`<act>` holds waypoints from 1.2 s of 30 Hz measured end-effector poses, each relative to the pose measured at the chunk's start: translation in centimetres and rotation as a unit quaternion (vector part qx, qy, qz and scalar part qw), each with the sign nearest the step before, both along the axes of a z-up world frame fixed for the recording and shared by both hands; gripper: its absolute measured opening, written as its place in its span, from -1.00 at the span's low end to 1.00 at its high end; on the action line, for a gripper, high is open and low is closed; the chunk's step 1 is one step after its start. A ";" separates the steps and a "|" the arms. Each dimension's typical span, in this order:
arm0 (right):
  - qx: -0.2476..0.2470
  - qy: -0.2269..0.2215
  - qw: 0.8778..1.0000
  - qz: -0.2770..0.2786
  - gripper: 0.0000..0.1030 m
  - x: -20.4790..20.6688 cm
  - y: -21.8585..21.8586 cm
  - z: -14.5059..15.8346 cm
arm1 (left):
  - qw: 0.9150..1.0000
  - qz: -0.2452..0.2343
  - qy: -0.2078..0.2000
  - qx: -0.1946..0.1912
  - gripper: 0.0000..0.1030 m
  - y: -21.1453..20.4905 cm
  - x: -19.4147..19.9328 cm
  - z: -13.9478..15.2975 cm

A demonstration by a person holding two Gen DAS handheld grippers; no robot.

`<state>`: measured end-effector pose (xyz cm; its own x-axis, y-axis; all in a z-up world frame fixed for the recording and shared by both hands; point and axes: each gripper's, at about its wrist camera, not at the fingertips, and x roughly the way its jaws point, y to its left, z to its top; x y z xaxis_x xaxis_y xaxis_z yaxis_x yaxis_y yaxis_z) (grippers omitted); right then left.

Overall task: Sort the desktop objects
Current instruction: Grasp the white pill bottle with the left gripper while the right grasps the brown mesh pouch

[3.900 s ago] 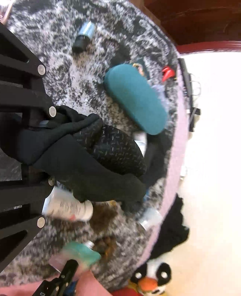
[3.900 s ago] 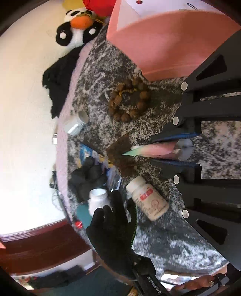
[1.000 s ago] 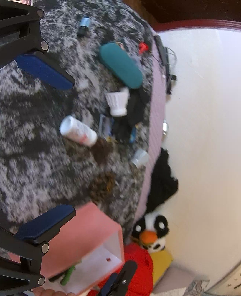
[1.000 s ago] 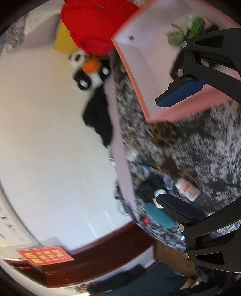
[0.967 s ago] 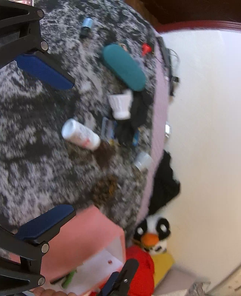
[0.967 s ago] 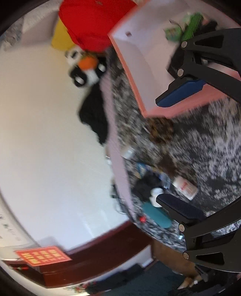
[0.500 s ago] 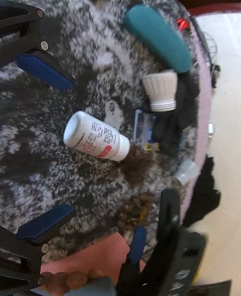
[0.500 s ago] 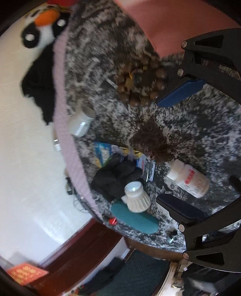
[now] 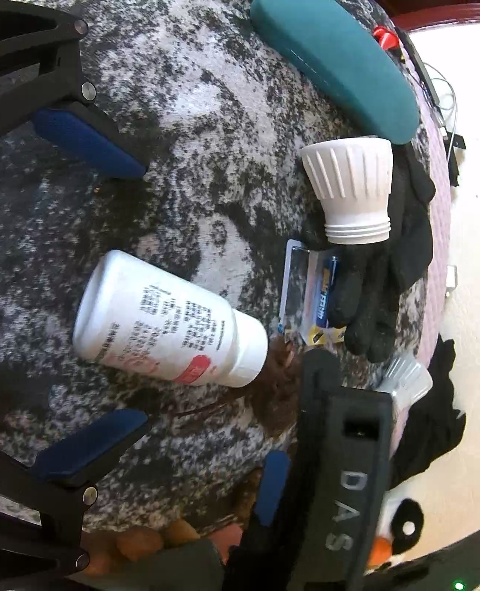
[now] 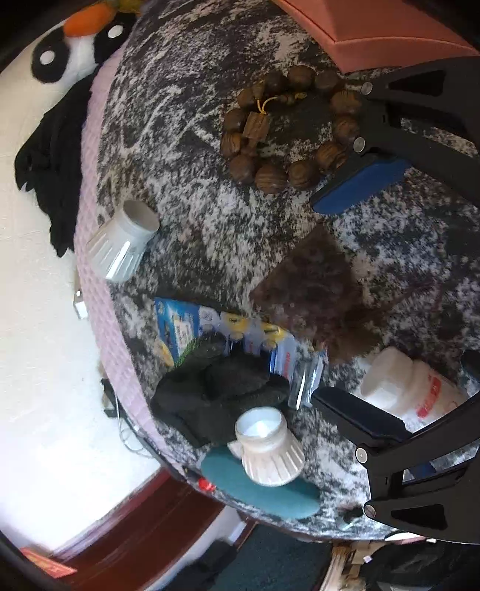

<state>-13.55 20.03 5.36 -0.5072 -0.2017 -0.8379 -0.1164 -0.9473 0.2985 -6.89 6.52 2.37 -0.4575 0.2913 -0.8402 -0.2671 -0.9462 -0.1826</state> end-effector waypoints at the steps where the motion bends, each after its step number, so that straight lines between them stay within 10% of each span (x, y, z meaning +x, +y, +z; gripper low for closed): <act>1: -0.001 -0.004 1.000 -0.003 0.88 -0.1 0.2 -0.4 | 1.000 -0.002 0.003 -0.004 0.99 0.2 0.0 0.0; 8: 0.024 -0.009 1.000 0.006 0.88 -0.5 0.0 -1.7 | 0.999 -0.011 0.023 -0.041 0.94 1.0 0.1 -0.4; 12: 0.075 -0.003 0.997 0.024 0.79 -0.3 -1.3 -2.0 | 0.997 -0.016 0.036 -0.068 0.39 1.2 0.1 -0.5; 15: 0.108 0.002 0.993 0.040 0.22 -0.2 -2.0 -1.9 | 0.998 -0.021 0.034 -0.056 -0.01 1.1 0.1 -0.1; 18: 0.097 0.006 0.994 0.048 -0.77 -0.2 -1.8 -1.6 | 0.999 -0.015 0.025 -0.046 -0.07 0.6 0.1 0.0; 36: 0.069 0.039 0.994 0.078 -0.85 5.3 -2.6 4.8 | 0.998 0.010 0.066 -0.021 -0.14 -2.2 4.8 6.9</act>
